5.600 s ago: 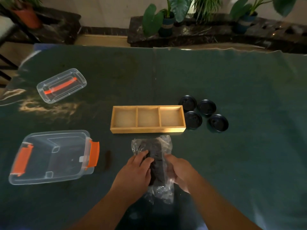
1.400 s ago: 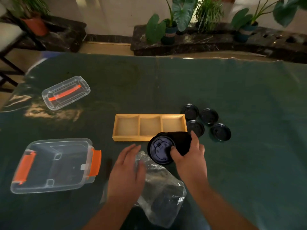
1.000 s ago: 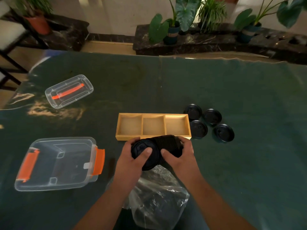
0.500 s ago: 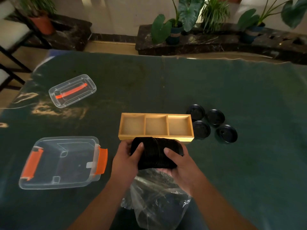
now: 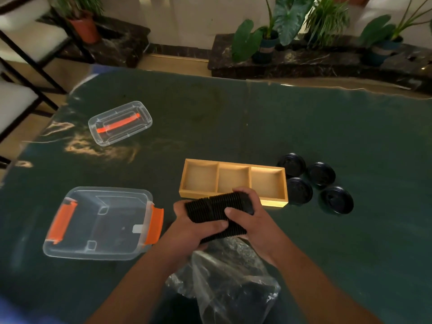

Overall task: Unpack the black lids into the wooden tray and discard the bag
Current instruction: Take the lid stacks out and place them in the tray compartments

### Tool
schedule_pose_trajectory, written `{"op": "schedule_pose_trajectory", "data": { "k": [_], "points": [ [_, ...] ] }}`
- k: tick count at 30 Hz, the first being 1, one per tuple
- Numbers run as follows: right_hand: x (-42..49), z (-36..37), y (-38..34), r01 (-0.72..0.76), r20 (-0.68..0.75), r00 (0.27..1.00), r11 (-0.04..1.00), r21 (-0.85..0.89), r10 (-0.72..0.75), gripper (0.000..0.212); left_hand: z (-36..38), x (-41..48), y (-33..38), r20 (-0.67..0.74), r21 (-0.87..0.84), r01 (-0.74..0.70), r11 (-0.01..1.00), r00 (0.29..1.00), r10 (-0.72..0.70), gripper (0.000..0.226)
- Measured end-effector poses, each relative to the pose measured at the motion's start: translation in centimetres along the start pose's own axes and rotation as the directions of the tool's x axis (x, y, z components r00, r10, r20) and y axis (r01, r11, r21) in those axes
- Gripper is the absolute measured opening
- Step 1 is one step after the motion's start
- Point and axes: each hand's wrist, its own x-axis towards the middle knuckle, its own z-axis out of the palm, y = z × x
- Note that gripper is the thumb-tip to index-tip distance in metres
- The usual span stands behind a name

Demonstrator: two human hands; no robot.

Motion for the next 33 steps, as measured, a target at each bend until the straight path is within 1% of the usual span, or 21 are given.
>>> {"op": "schedule_pose_trajectory", "data": {
  "k": [3, 4, 7, 9, 11, 12, 14, 16, 19, 23, 25, 29, 33],
  "points": [
    [1.1, 1.3, -0.4, -0.05, 0.057, 0.997, 0.997, 0.051, 0.047, 0.056, -2.7, 1.0, 0.9, 0.057, -0.137, 0.034, 0.99, 0.998, -0.026, 0.106],
    [1.4, 1.8, -0.5, -0.057, 0.057, 0.997, 0.997, 0.055, 0.054, 0.057, -3.4, 1.2, 1.4, 0.078, -0.133, 0.04, 0.99, 0.997, -0.029, 0.105],
    [2.6, 2.6, -1.1, -0.074, 0.055, 0.996, 0.992, 0.107, 0.068, 0.059, -5.0, 2.1, 2.5, 0.153, -0.053, 0.055, 0.997, 0.987, -0.046, 0.098],
    [3.4, 3.0, -1.8, -0.092, 0.086, 0.993, 0.988, 0.123, 0.082, 0.06, -5.7, 2.6, 3.0, 0.176, -0.058, 0.069, 0.996, 0.983, -0.058, 0.097],
    [3.9, 3.6, -2.2, -0.101, 0.106, 0.99, 0.991, 0.092, 0.091, 0.062, -6.3, 3.0, 3.1, 0.193, -0.094, 0.079, 0.992, 0.979, -0.06, 0.096],
    [4.2, 4.0, -2.2, -0.097, 0.096, 0.991, 0.992, 0.079, 0.089, 0.063, -6.6, 3.3, 3.1, 0.195, -0.118, 0.082, 0.99, 0.979, -0.058, 0.092],
    [4.4, 4.7, -2.0, -0.086, 0.054, 0.995, 0.994, 0.063, 0.083, 0.065, -6.8, 3.5, 3.0, 0.192, -0.16, 0.082, 0.984, 0.98, -0.05, 0.078],
    [4.4, 5.2, -1.6, -0.085, 0.027, 0.996, 0.994, 0.068, 0.083, 0.067, -7.0, 3.8, 2.9, 0.179, -0.189, 0.075, 0.979, 0.983, -0.041, 0.071],
    [4.4, 5.1, -1.9, -0.115, 0.025, 0.993, 0.987, 0.109, 0.112, 0.069, -7.2, 3.9, 2.5, 0.165, -0.247, 0.057, 0.967, 0.986, -0.016, 0.074],
    [5.1, 4.5, -2.6, -0.132, 0.011, 0.991, 0.982, 0.135, 0.132, 0.059, -7.3, 4.0, 1.9, 0.108, -0.348, 0.035, 0.937, 0.994, 0.003, 0.09],
    [5.4, 4.5, -2.9, -0.134, 0.01, 0.991, 0.978, 0.158, 0.134, 0.057, -7.6, 4.0, 2.0, 0.089, -0.387, 0.027, 0.922, 0.996, 0.009, 0.088],
    [6.0, 4.7, -3.1, -0.137, 0.009, 0.99, 0.971, 0.197, 0.138, 0.058, -8.5, 4.0, 2.4, 0.066, -0.419, 0.017, 0.908, 0.998, 0.012, 0.078],
    [7.1, 4.9, -3.1, -0.141, 0.026, 0.99, 0.965, 0.223, 0.138, 0.058, -8.7, 3.7, 3.3, 0.017, -0.42, -0.004, 0.908, 1.0, 0.012, 0.085]
  ]
}}
